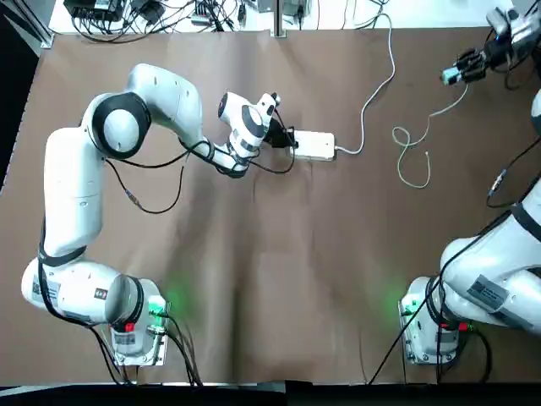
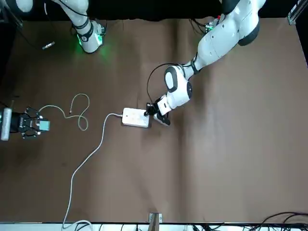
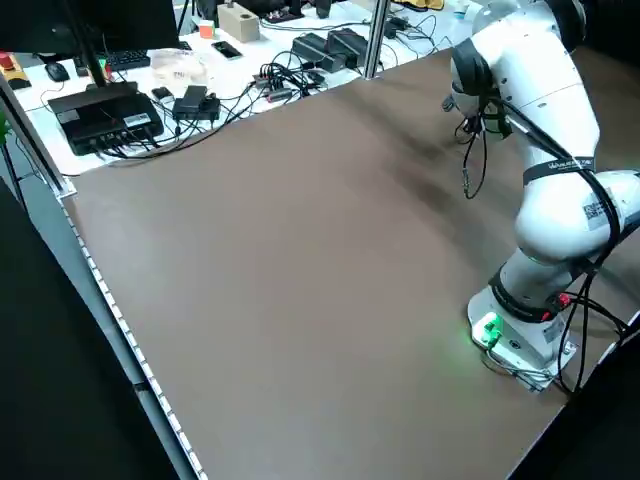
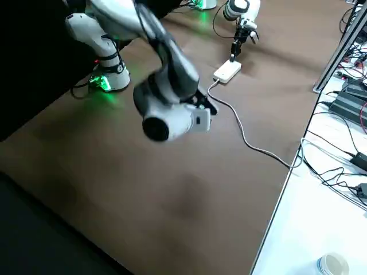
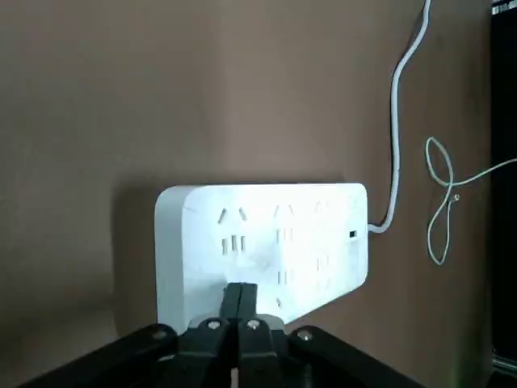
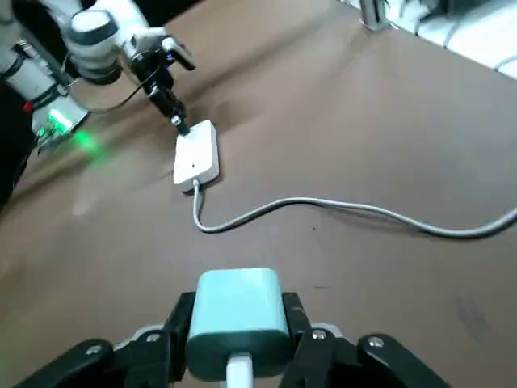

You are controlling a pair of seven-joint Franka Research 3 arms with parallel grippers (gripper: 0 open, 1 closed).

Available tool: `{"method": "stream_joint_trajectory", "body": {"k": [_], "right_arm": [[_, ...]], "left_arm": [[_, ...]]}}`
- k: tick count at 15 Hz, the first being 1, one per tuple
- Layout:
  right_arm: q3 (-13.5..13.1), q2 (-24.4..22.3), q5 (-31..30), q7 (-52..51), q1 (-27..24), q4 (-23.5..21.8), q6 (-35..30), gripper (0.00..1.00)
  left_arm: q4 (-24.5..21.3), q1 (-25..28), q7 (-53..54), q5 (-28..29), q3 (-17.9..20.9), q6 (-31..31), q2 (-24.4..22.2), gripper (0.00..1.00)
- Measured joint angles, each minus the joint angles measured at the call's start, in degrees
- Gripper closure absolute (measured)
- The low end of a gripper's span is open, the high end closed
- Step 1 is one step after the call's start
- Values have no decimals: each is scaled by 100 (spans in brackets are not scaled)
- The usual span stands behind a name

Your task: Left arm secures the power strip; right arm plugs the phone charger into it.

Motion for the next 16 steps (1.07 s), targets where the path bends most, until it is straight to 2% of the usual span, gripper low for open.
{"method": "stream_joint_trajectory", "body": {"k": [4, 7, 9, 12, 16], "right_arm": [[9, -753, -567, 2256, 483, 10, 3, 52], [9, -1104, -785, 3202, 882, 15, 48, 52], [10, -1251, -1120, 4023, 1109, 52, 80, 52], [21, -1358, -1720, 5490, 1584, 344, 81, 52], [25, -1379, -1916, 6930, 2141, 540, 81, 52]], "left_arm": [[1, 0, 0, 0, 0, 0, 1, 99], [1, 0, 0, 0, 1, 0, 1, 99], [1, 0, 0, 0, 1, 0, 1, 99], [1, 0, 0, 0, 1, 0, 1, 99], [1, 0, 0, 0, 1, 0, 1, 99]]}}
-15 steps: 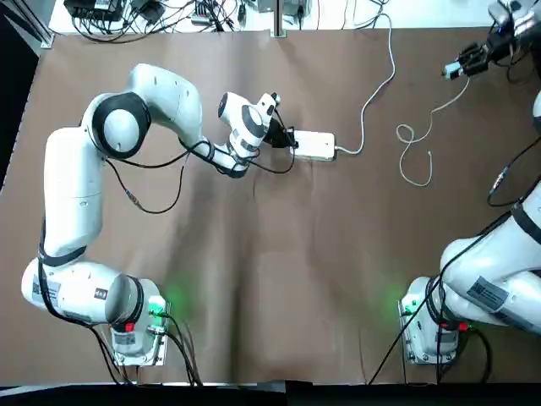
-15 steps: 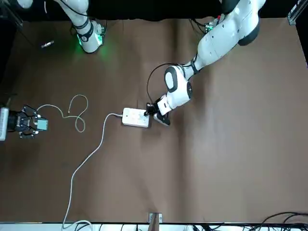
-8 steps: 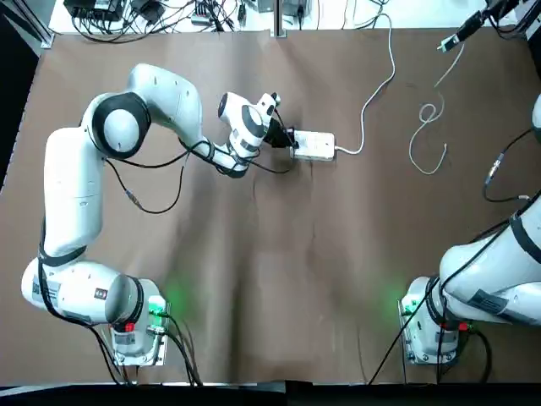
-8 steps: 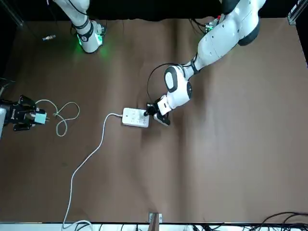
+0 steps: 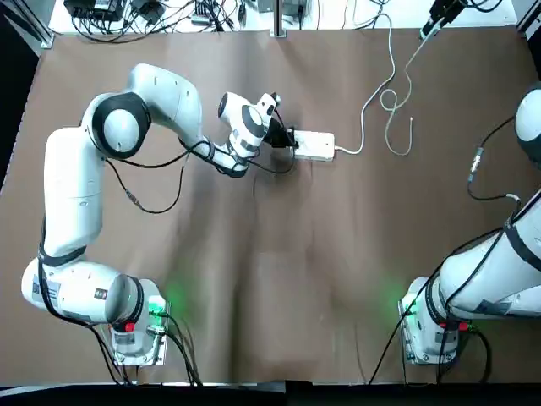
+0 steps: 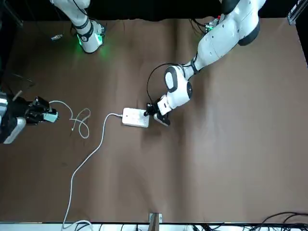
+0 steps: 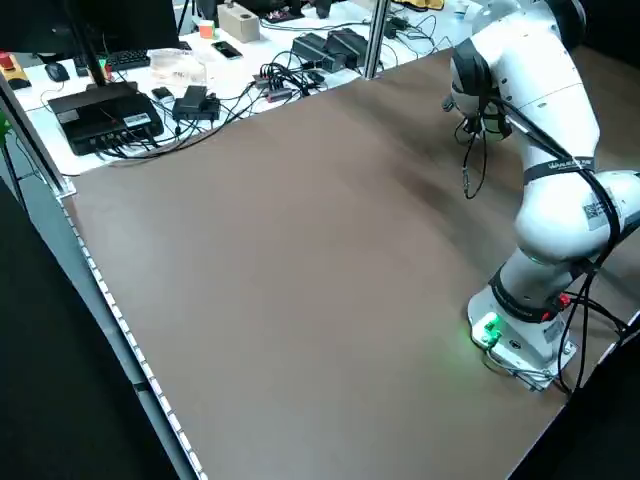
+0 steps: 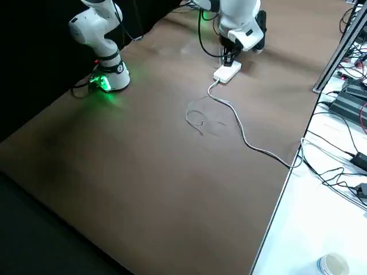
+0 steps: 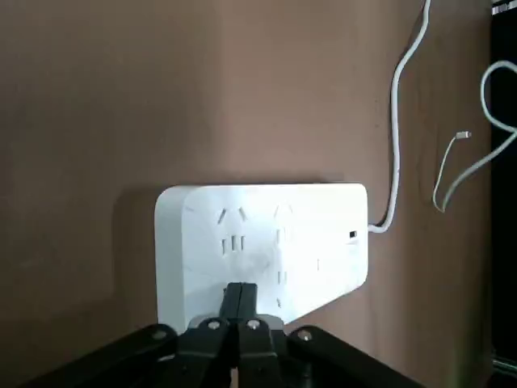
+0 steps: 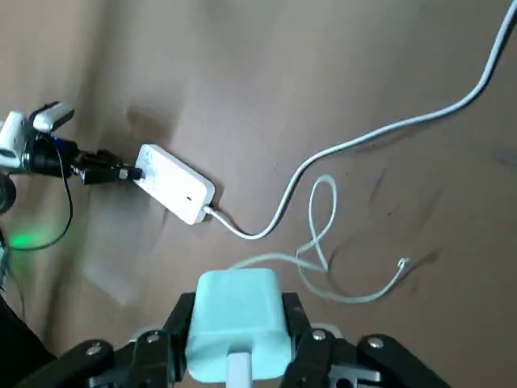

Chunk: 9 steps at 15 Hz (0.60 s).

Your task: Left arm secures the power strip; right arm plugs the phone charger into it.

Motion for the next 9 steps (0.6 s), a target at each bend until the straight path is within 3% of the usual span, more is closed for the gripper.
{"method": "stream_joint_trajectory", "body": {"k": [5, 9], "right_arm": [[-2, 0, -339, 1156, 344, 72, -136, 52], [1, 7, -794, 2676, 863, 78, -382, 52]], "left_arm": [[0, 0, 0, 0, 0, 0, 0, 99], [0, 0, 0, 0, 0, 0, 0, 99]]}}
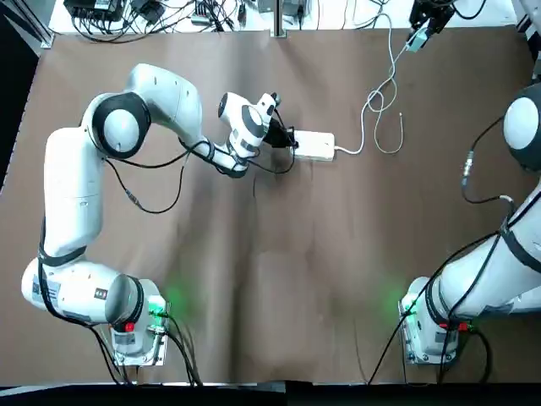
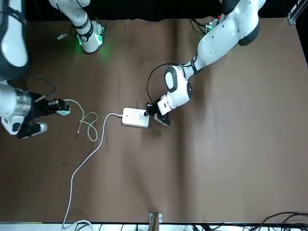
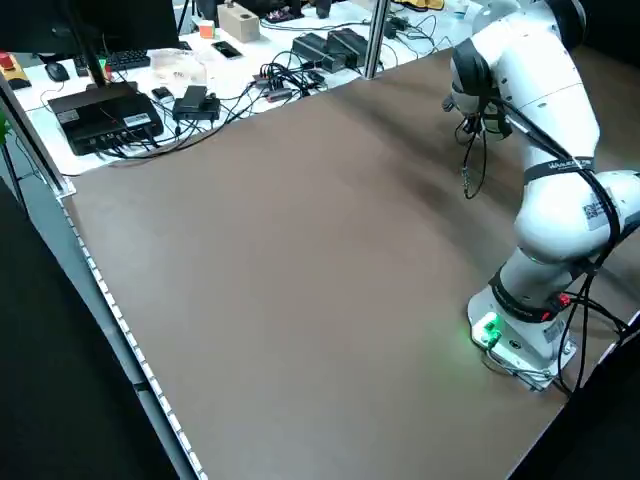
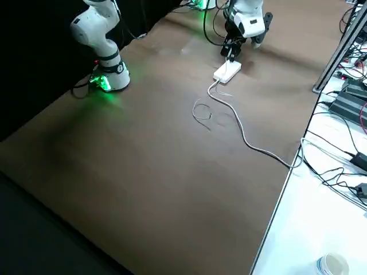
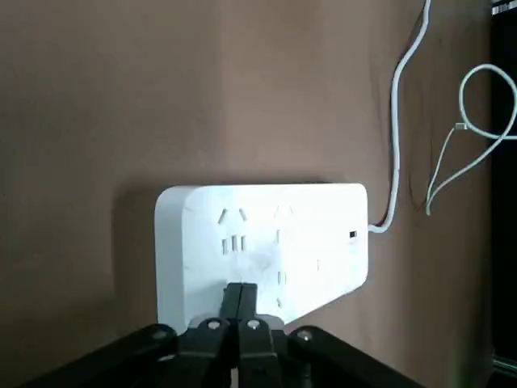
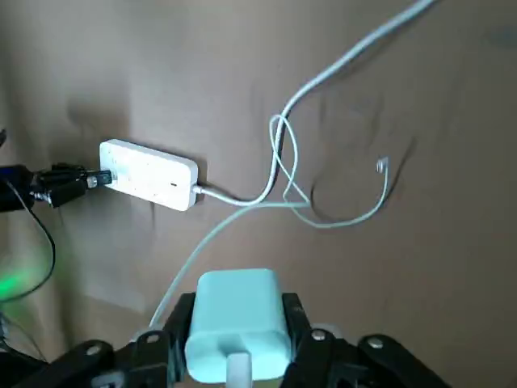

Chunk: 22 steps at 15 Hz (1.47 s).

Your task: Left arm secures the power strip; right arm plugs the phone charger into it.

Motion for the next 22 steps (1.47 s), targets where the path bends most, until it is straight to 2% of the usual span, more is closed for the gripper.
{"method": "stream_joint_trajectory", "body": {"k": [4, 7, 10, 13, 16, 18, 19, 22], "right_arm": [[-2, 5, -53, 1045, 220, 0, -745, 52], [0, 18, -53, 1435, 442, -6, -1464, 52], [7, 39, -50, 1720, 853, -142, -2005, 52], [22, 55, 56, 2056, 1399, -411, -2164, 52], [27, 72, 285, 2430, 1892, -772, -1739, 52], [28, 100, 318, 2632, 2135, -1105, -1065, 52], [27, 146, 321, 2716, 2279, -1395, -409, 52], [27, 182, 328, 2719, 2362, -1719, 421, 52]], "left_arm": [[0, 0, 0, 0, 0, 0, 0, 99], [0, 0, 0, 0, 0, 0, 0, 99], [0, 0, 0, 0, 0, 0, 0, 99], [0, 0, 0, 0, 0, 0, 0, 99], [0, 0, 0, 0, 0, 0, 0, 99], [0, 0, 0, 0, 0, 0, 0, 99], [0, 0, 0, 0, 0, 0, 0, 99], [0, 0, 0, 0, 0, 0, 0, 99]]}}
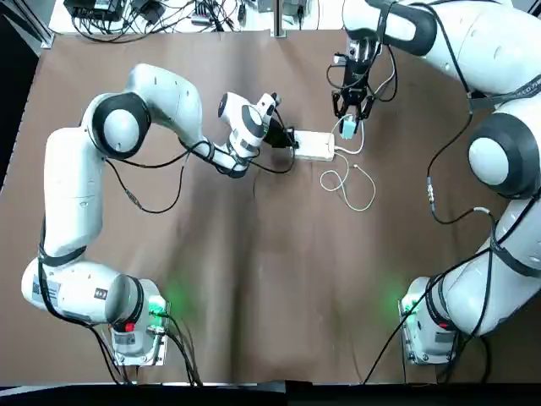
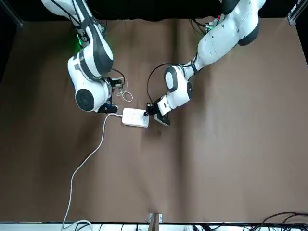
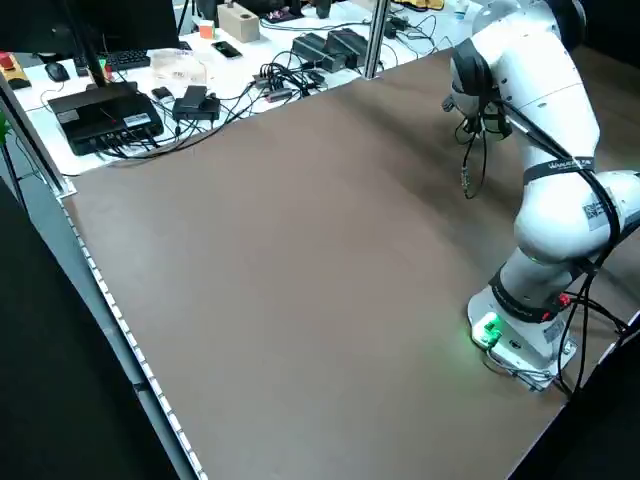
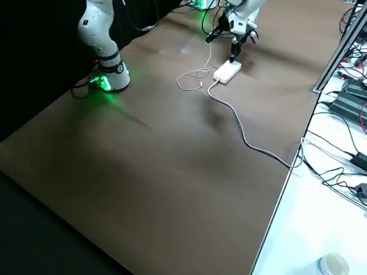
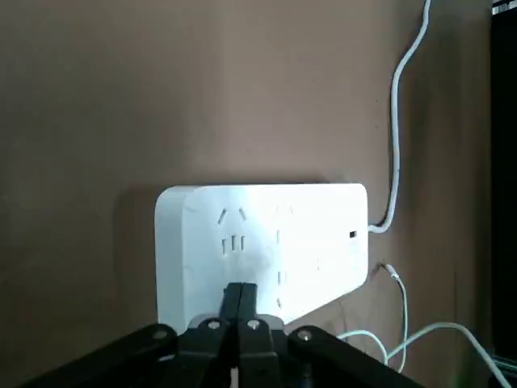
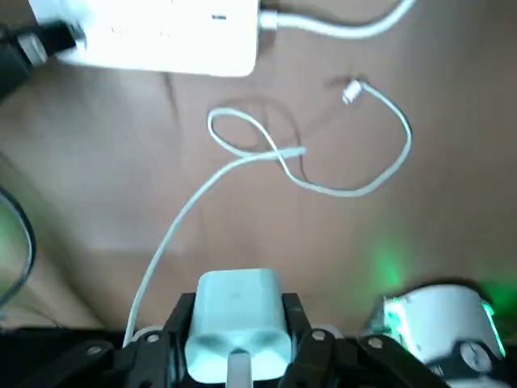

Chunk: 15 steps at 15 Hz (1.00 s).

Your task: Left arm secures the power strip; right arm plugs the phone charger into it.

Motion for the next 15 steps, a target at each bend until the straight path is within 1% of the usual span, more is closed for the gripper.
{"method": "stream_joint_trajectory", "body": {"k": [3, 8, 12, 15], "right_arm": [[-4, 93, -1, 2, 18, -155, 659, 52], [-31, 357, -7, 3, 18, -161, 1613, 52], [-36, 459, -7, 157, 50, -164, 2225, 52], [-33, 596, -7, 323, 219, -174, 2568, 52]], "left_arm": [[0, 0, 0, 0, 0, 0, 0, 99], [0, 0, 0, 0, 0, 0, 1, 99], [0, 0, 0, 0, 0, 0, 1, 99], [0, 0, 0, 0, 0, 0, 1, 99]]}}
